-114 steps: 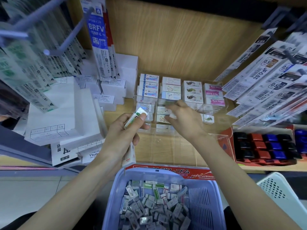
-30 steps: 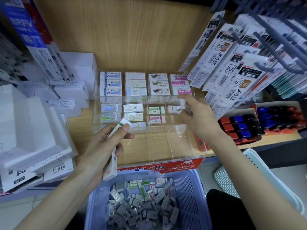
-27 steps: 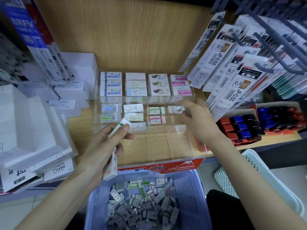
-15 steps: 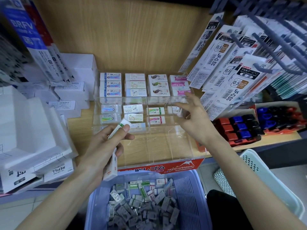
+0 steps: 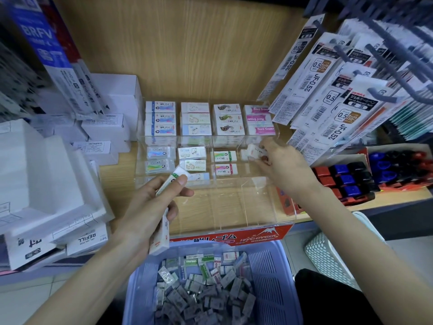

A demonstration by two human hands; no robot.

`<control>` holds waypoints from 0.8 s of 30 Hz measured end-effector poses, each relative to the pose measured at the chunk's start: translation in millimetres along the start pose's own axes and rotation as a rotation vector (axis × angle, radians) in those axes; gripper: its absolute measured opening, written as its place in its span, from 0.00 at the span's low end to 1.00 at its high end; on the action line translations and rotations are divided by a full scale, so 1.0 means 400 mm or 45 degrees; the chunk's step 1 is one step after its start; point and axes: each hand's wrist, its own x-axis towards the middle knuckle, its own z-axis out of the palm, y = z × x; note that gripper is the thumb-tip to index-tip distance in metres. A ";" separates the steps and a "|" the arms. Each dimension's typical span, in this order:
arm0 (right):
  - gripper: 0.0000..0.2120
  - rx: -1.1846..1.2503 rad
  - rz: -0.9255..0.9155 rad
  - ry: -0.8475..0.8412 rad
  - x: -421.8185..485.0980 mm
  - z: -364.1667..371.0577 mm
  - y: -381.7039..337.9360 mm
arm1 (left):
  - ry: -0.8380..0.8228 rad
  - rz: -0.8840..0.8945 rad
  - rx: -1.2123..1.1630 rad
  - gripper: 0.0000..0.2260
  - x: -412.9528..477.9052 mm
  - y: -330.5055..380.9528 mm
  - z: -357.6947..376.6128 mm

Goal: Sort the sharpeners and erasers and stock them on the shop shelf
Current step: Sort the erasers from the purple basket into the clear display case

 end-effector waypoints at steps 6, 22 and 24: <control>0.15 -0.277 -0.038 -0.090 0.014 -0.028 0.025 | 0.005 0.009 -0.012 0.17 0.002 0.000 0.000; 0.16 -0.590 -0.189 -0.240 0.071 0.014 0.014 | -0.019 0.020 0.034 0.17 0.007 -0.006 -0.002; 0.11 -0.614 -0.182 -0.230 0.071 0.016 0.014 | -0.033 0.027 0.023 0.17 0.007 -0.010 -0.004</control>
